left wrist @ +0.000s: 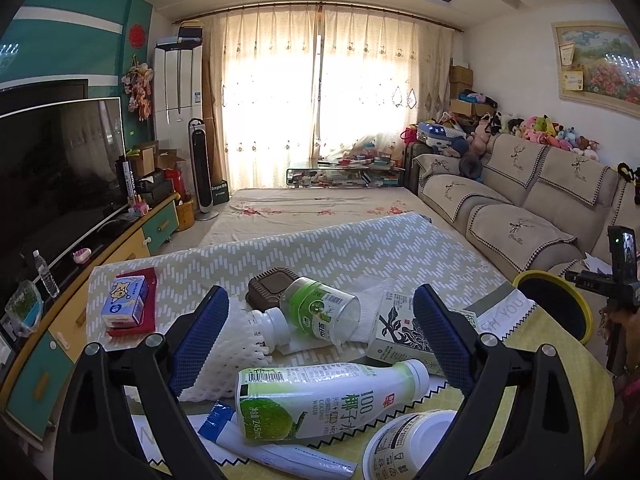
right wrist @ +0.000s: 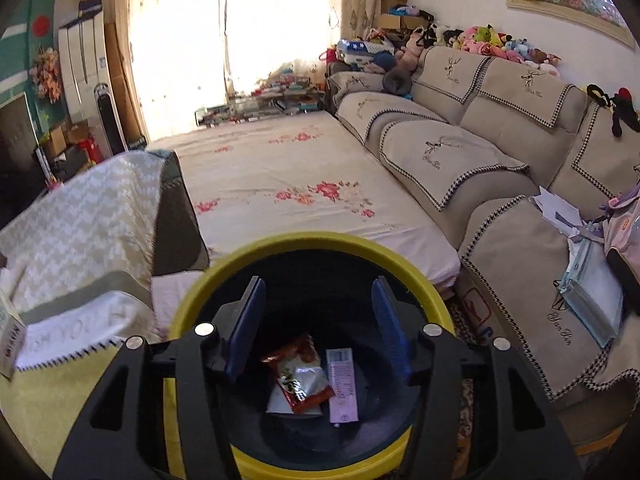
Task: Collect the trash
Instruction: 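Grasp the upturned white bowl with the left tool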
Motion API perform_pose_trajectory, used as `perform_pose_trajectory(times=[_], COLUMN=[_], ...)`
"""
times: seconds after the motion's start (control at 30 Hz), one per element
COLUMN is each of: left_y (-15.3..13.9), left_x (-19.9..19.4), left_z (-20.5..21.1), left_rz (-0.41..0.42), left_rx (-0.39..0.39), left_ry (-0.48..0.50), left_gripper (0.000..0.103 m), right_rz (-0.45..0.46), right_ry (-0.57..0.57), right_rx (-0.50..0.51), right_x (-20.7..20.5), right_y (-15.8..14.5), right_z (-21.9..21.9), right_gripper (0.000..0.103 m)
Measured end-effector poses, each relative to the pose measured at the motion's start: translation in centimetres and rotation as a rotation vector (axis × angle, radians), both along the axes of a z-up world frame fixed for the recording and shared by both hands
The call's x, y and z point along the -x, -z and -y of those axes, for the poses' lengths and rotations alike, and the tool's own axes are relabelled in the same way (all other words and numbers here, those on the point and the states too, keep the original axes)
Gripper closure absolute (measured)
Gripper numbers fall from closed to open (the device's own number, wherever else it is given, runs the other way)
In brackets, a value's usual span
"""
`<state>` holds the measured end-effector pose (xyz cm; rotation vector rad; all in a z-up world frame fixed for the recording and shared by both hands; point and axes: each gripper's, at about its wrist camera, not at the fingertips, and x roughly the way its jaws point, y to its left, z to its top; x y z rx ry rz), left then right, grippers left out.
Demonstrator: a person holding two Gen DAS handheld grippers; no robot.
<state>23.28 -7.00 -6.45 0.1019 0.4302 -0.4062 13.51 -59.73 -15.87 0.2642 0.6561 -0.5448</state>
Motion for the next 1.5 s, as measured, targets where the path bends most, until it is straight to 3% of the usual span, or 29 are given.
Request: perform_pose_trajectory(times=[0.23,0.4,0.6,0.77,0.97,1.2,1.5], left_y=[0.0,-0.9,0.7,3.5,6.0,7.8,9.2], left_x=[0.9,3.7,7.6,8.7,6.9,4.8,3.9], left_z=[1.1,1.9,3.4,5.4,6.7,7.5,7.7], left_rz=[-0.005,-0.001,-0.091,-0.173,-0.251,-0.290,-0.314], left_rx=[-0.002,-0.022,-0.072,-0.128,-0.153,-0.189,-0.237], left_ry=[0.036,0.057,0.095,0.113,0.100,0.067,0.053], left_gripper=[0.011,0.011,0.011,0.011,0.011,0.019,0.020], right_rz=[0.250,0.305,0.381,0.372,0.386,0.381,0.369], right_ry=[-0.104,-0.234,-0.290,-0.290,-0.303,-0.342,-0.355], right_rx=[0.011,0.019,0.061,0.017,0.017,0.033,0.022], right_x=[0.5,-2.5,-3.4,-3.3,-3.1,-3.1,-3.3], right_y=[-4.4,-6.4,-7.9,-7.0,-7.0,-7.0,-6.8], right_z=[-5.7,-9.0,-10.7,-9.9,-10.1,-11.0,-11.1], right_gripper=[0.039,0.036,0.034,0.032,0.030,0.028,0.028])
